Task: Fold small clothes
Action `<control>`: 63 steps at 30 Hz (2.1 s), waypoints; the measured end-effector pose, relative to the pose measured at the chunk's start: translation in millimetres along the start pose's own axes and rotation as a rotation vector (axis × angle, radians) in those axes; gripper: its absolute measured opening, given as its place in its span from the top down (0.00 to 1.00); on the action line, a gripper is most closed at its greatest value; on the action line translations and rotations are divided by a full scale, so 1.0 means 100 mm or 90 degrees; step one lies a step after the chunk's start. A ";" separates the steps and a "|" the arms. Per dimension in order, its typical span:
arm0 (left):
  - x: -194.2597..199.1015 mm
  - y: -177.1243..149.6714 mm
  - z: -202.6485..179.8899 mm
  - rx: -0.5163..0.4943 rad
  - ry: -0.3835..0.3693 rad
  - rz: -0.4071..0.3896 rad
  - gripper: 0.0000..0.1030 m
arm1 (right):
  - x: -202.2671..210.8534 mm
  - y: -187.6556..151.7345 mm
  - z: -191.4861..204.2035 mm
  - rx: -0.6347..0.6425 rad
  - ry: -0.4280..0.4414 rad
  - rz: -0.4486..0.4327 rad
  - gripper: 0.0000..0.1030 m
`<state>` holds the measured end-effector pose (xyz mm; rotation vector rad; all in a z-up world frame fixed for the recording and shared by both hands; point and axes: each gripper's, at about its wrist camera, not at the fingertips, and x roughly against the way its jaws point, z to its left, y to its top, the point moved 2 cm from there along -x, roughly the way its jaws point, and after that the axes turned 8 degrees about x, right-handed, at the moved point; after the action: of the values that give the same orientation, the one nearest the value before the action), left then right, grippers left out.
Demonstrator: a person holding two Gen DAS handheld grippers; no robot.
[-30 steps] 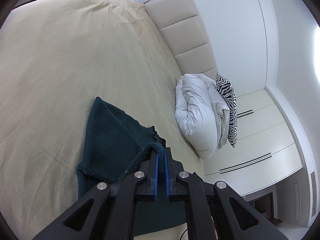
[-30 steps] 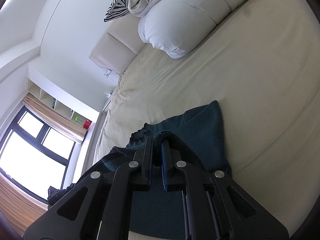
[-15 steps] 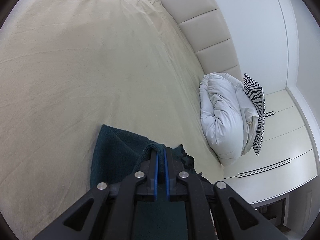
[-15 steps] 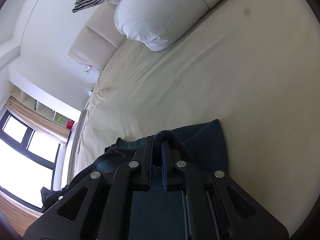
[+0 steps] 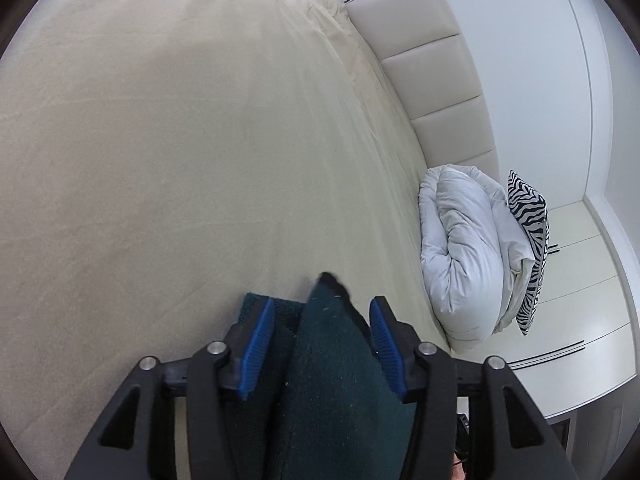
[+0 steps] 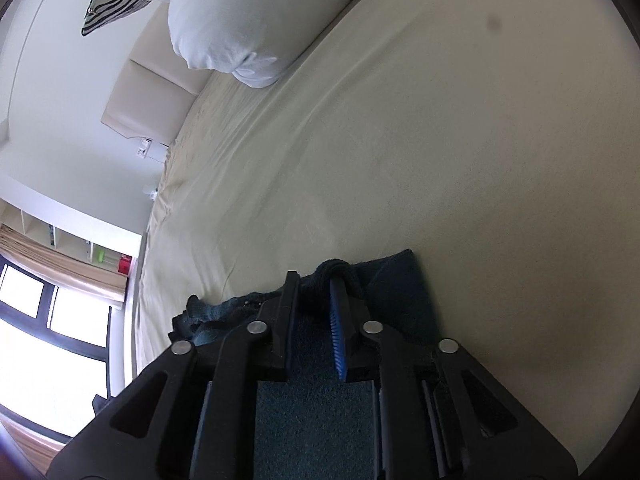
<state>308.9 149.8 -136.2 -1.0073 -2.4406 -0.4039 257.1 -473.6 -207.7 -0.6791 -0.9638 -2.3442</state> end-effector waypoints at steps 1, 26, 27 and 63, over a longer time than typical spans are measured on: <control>0.04 0.00 -0.01 -0.003 0.000 -0.003 0.48 | 0.05 0.00 0.01 0.000 0.005 -0.014 0.61; 0.47 -0.80 -0.17 -0.234 0.103 -0.015 0.48 | 1.04 -0.81 0.35 0.279 -0.131 0.025 0.46; 0.43 -0.77 -0.24 -0.244 0.107 -0.016 0.48 | 1.06 -0.79 0.35 0.275 -0.124 0.021 0.46; -0.36 -0.22 -0.33 -0.269 0.202 -0.070 0.94 | 0.00 0.17 0.43 0.240 -0.193 0.018 0.95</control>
<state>325.8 98.9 -129.1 -0.8869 -2.1704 -1.0649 278.0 -451.8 -172.5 -0.8950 -1.4691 -1.9860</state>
